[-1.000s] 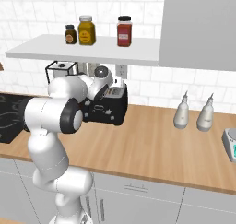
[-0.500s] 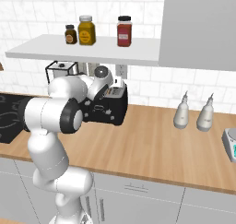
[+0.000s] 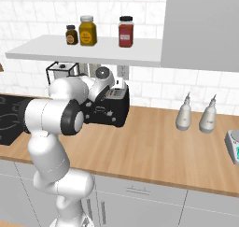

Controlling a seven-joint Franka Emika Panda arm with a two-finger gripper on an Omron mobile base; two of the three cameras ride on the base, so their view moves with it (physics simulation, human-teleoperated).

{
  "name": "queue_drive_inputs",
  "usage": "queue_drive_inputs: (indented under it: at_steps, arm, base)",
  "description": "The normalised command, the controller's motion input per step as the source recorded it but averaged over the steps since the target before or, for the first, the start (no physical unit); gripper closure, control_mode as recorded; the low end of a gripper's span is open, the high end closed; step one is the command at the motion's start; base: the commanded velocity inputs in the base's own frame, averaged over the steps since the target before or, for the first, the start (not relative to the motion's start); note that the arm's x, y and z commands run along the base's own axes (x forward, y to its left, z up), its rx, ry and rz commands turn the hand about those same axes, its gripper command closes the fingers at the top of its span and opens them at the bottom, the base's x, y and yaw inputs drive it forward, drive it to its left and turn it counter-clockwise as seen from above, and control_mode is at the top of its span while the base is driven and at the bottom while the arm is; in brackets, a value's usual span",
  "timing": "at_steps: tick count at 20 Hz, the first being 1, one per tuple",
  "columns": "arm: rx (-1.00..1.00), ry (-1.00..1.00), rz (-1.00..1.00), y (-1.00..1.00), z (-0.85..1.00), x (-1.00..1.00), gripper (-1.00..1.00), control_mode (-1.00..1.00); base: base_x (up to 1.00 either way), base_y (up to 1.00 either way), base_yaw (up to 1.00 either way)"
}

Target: Start the toaster. Once the lever pops up, take the bread to the plate on the dining counter.

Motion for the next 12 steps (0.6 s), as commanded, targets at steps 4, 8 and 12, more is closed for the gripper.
queue_drive_inputs:
  at_steps: [4, 8, 12]
  arm:
    - [0.00, 0.00, 0.00, 0.00, 0.00, 0.00, -1.00, -1.00]
    - [0.00, 0.00, 0.00, 0.00, 0.00, 0.00, -1.00, -1.00]
    - [0.00, 0.00, 0.00, 0.00, 0.00, 0.00, -1.00, -1.00]
  base:
    - [0.00, 0.00, 0.00]
    - [0.00, 0.00, 0.00]
    - [0.00, 0.00, 0.00]
